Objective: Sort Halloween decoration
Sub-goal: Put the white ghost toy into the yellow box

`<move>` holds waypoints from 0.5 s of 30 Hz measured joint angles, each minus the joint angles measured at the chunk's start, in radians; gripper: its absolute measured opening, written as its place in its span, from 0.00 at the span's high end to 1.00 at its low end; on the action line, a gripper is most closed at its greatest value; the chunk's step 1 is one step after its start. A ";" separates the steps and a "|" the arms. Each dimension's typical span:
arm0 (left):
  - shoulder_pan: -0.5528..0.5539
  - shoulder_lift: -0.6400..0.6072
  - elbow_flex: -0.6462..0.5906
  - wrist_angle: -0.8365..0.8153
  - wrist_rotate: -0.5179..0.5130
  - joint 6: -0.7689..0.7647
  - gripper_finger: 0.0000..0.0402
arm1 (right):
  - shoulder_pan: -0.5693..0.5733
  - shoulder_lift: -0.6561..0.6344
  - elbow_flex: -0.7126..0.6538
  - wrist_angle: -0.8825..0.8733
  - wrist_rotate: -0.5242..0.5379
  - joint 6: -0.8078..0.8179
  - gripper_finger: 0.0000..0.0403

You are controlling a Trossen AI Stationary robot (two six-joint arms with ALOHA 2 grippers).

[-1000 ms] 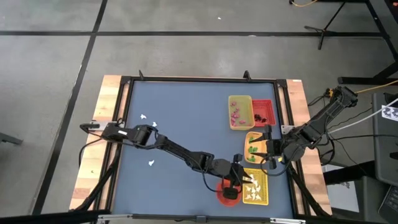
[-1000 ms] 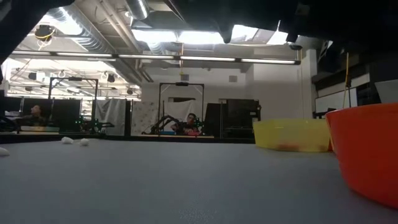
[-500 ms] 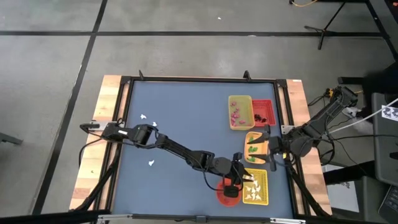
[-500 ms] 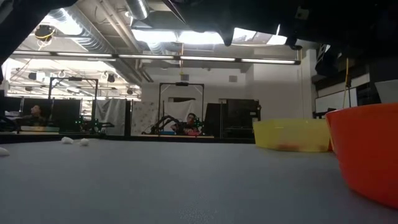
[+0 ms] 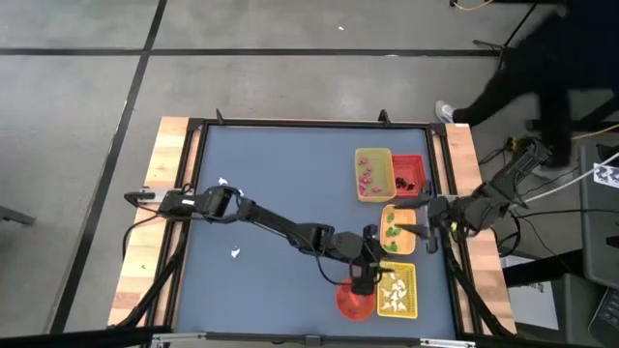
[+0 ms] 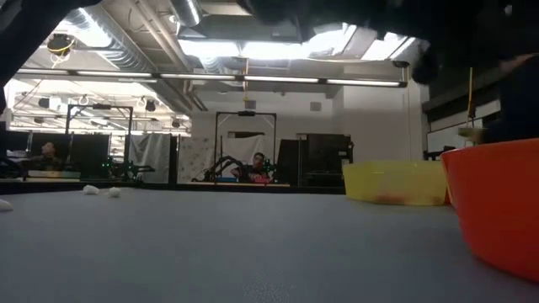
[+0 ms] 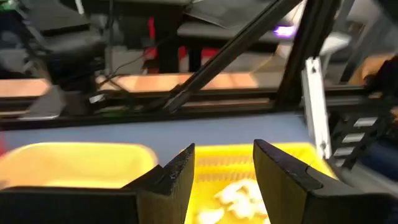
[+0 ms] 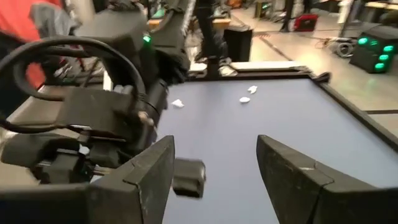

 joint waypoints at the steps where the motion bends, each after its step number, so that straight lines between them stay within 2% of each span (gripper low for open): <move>1: 0.007 -0.022 0.000 -0.052 0.000 0.012 0.63 | -0.014 -0.021 0.000 -0.010 0.001 0.000 0.44; 7: 0.050 -0.163 0.000 -0.384 0.001 0.017 0.64 | -0.151 -0.129 0.000 -0.007 -0.020 -0.033 0.44; 12: 0.093 -0.306 0.000 -0.765 0.003 0.010 0.64 | -0.306 -0.130 -0.001 0.003 -0.195 -0.069 0.44; 15: 0.130 -0.398 0.000 -1.019 0.003 -0.040 0.64 | -0.397 -0.100 -0.001 0.002 -0.266 -0.074 0.44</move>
